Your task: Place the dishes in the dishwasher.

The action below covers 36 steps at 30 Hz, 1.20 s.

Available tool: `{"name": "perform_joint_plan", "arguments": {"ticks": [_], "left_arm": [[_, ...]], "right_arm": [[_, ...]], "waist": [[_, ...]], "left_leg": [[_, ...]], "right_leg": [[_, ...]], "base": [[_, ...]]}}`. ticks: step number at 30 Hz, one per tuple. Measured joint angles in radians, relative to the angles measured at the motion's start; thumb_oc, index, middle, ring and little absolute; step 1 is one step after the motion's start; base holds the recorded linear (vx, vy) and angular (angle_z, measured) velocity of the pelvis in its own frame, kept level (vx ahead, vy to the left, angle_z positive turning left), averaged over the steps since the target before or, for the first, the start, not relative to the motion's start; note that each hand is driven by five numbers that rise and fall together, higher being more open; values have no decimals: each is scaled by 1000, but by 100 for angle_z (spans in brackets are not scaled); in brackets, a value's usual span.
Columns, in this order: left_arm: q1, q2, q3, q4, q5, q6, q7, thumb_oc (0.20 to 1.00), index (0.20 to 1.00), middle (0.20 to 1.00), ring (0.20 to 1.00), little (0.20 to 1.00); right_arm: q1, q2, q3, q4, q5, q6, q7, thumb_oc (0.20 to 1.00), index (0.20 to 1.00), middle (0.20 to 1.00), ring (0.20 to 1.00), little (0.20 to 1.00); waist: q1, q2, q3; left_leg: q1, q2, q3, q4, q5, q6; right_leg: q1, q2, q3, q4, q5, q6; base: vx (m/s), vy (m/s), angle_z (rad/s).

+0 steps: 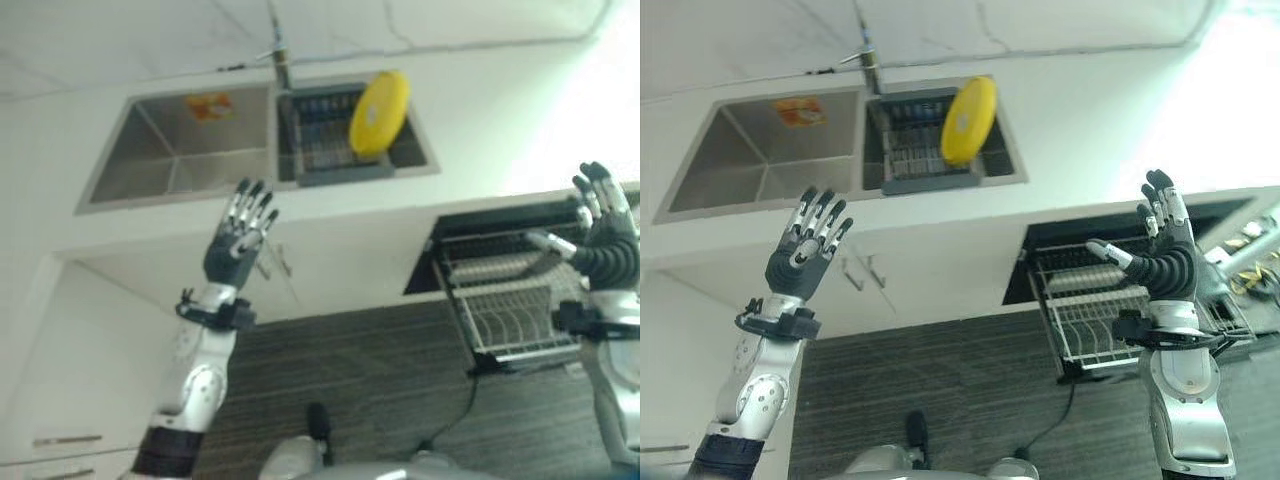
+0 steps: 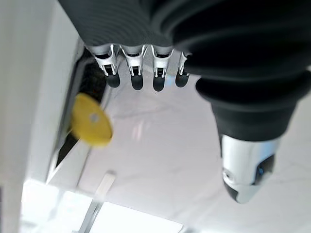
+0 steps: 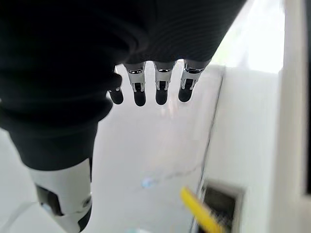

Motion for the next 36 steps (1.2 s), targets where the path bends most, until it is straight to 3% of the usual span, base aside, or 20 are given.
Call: {"name": "perform_joint_plan", "arguments": {"ticks": [2,4,8,9,10,11,14,17,19,21,22,23,25,27,30,36], "left_arm": [[-4,17,0,-6,2,13,0,1000,1000,1000,1000,1000],[-17,16,-4,-12,7,35,0,1000,1000,1000,1000,1000],[8,8,0,-21,40,53,-7,1000,1000,1000,1000,1000],[28,3,10,-29,39,53,-7,1000,1000,1000,1000,1000],[44,2,20,-31,39,54,-7,1000,1000,1000,1000,1000],[46,6,36,-31,39,64,-7,1000,1000,1000,1000,1000],[44,8,47,-27,38,63,-6,1000,1000,1000,1000,1000],[18,4,29,2,38,63,-5,1000,1000,1000,1000,1000],[17,5,25,3,39,59,-4,1000,1000,1000,1000,1000],[17,13,20,-3,39,51,2,1000,1000,1000,1000,1000],[19,4,3,-4,39,49,6,1000,1000,1000,1000,1000],[18,-1,-5,-20,39,49,7,1000,1000,1000,1000,1000],[10,-11,-4,-38,38,49,11,1000,1000,1000,1000,1000],[12,-25,-2,-37,38,50,15,1000,1000,1000,1000,1000],[12,-40,-2,-35,38,53,15,1000,1000,1000,1000,1000],[11,-40,-2,-35,38,53,16,1000,1000,1000,1000,1000]], "right_arm": [[-37,12,14,7,-7,-1,-19,1000,1000,1000,1000,1000],[-67,15,22,24,-24,-1,-31,1000,1000,1000,1000,1000],[-26,33,23,47,-41,-2,-39,1000,1000,1000,1000,1000],[-25,34,36,48,-41,-3,-34,1000,1000,1000,1000,1000],[-24,32,60,48,-42,-3,-30,1000,1000,1000,1000,1000],[-17,30,67,48,-42,-3,-19,1000,1000,1000,1000,1000],[-11,18,63,53,-40,-3,-15,1000,1000,1000,1000,1000],[-12,7,60,61,-39,-3,-14,1000,1000,1000,1000,1000],[-13,6,59,82,-39,-1,-16,1000,1000,1000,1000,1000],[-16,6,67,102,-39,5,-19,1000,1000,1000,1000,1000],[-33,6,74,122,-39,7,-20,1000,1000,1000,1000,1000],[-45,5,85,129,-39,22,-21,1000,1000,1000,1000,1000],[-45,5,89,129,-38,39,-20,1000,1000,1000,1000,1000],[-34,4,80,130,-38,54,-20,1000,1000,1000,1000,1000],[-27,3,73,130,-37,79,-21,1000,1000,1000,1000,1000],[-28,1,60,129,-38,87,-20,1000,1000,1000,1000,1000]], "waist": [[34,-11,0],[40,-13,0],[32,-11,0],[34,-7,1],[33,-5,0],[25,-9,-2],[3,-6,-1],[-51,-1,0],[-63,-2,-2],[-56,-24,-20],[-50,-2,-26],[-52,25,-33],[-64,51,-36],[-83,69,-39],[-101,77,-37],[-95,77,-31]], "left_leg": [[10,-4,1,0,-8,8],[14,-8,-3,0,-17,20],[72,-9,5,0,-72,69],[83,-10,18,-1,-88,76],[90,-7,31,-1,-95,76],[91,-8,40,-1,-93,75],[99,-13,31,0,-109,55],[119,-14,-4,0,-105,65],[159,-13,-17,0,-117,44],[182,-18,-30,0,-136,15],[190,6,-28,-1,-145,-8],[191,34,-23,-1,-149,-25],[200,69,-22,0,-149,-48],[217,99,-20,-1,-150,-49],[217,125,-18,-1,-155,-58],[197,114,-19,-1,-160,-71]], "right_leg": [[-4,-6,-4,28,5,7],[-15,-9,-4,72,5,8],[-171,-47,28,431,37,25],[-216,-52,29,500,22,28],[-251,-26,26,526,-47,23],[-270,22,17,455,-107,8],[-305,71,-27,301,-112,-3],[-351,87,30,150,-14,-6],[-339,86,30,117,45,-17],[-287,89,26,65,95,-37],[-270,114,23,31,153,-41],[-255,149,21,0,163,-60],[-231,192,17,-35,169,-87],[-203,225,11,-50,156,-106],[-204,251,6,-48,135,-115],[-240,229,8,-13,137,-112]], "base": [[101,170,11],[138,257,21],[187,231,-9],[174,7,-43],[151,-44,-37],[175,-99,-16],[200,-135,5],[131,-195,36],[79,-221,34],[101,-172,18],[130,-167,-13],[136,-173,-18],[109,-162,-12],[80,-135,-9],[16,-27,-3],[42,-74,1]]}}
